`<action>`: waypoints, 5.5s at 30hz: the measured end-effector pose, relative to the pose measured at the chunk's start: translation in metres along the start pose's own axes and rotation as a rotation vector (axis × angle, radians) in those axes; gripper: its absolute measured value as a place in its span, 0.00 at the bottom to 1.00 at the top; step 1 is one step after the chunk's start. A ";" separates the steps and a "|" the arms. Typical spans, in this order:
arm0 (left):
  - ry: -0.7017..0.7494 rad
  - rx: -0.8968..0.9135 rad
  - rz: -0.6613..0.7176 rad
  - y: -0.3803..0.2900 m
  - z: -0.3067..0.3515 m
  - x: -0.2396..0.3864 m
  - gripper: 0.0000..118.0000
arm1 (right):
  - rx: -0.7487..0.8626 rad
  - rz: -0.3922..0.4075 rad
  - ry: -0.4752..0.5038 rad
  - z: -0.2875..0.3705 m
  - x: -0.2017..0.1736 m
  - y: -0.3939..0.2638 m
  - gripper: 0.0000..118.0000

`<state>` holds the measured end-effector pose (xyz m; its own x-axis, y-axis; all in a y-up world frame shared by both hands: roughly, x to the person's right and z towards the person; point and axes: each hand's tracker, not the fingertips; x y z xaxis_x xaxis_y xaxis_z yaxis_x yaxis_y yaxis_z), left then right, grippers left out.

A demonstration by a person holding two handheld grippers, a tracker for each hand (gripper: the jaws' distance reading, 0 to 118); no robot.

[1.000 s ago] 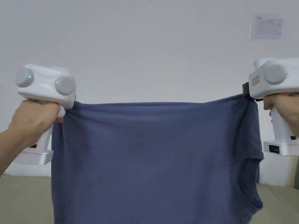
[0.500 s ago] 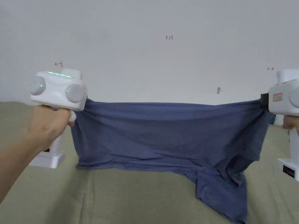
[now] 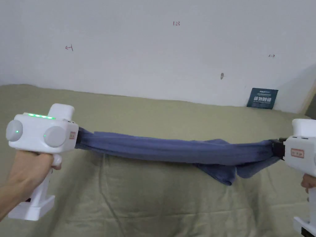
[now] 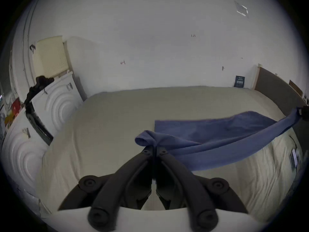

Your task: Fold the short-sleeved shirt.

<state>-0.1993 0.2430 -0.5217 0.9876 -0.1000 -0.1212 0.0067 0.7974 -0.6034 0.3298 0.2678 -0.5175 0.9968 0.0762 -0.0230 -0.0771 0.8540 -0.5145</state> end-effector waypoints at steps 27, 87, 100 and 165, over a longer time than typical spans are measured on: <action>-0.091 -0.191 0.058 -0.268 0.148 -0.045 0.02 | -0.256 -0.056 0.078 0.164 0.003 -0.290 0.01; -0.128 -0.217 0.208 -0.209 0.139 -0.055 0.03 | -0.273 -0.028 0.121 0.141 0.006 -0.224 0.03; -0.086 -0.230 0.182 -0.128 0.021 -0.041 0.03 | -0.327 0.001 0.095 0.000 -0.006 -0.135 0.03; -0.102 -0.304 0.086 -0.197 0.092 -0.021 0.09 | -0.327 -0.044 0.105 0.091 0.001 -0.220 0.07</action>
<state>-0.2070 0.1428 -0.3277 0.9932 0.0320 -0.1119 -0.1094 0.5849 -0.8037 0.3465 0.1262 -0.3264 0.9969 -0.0253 -0.0741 -0.0404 0.6438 -0.7641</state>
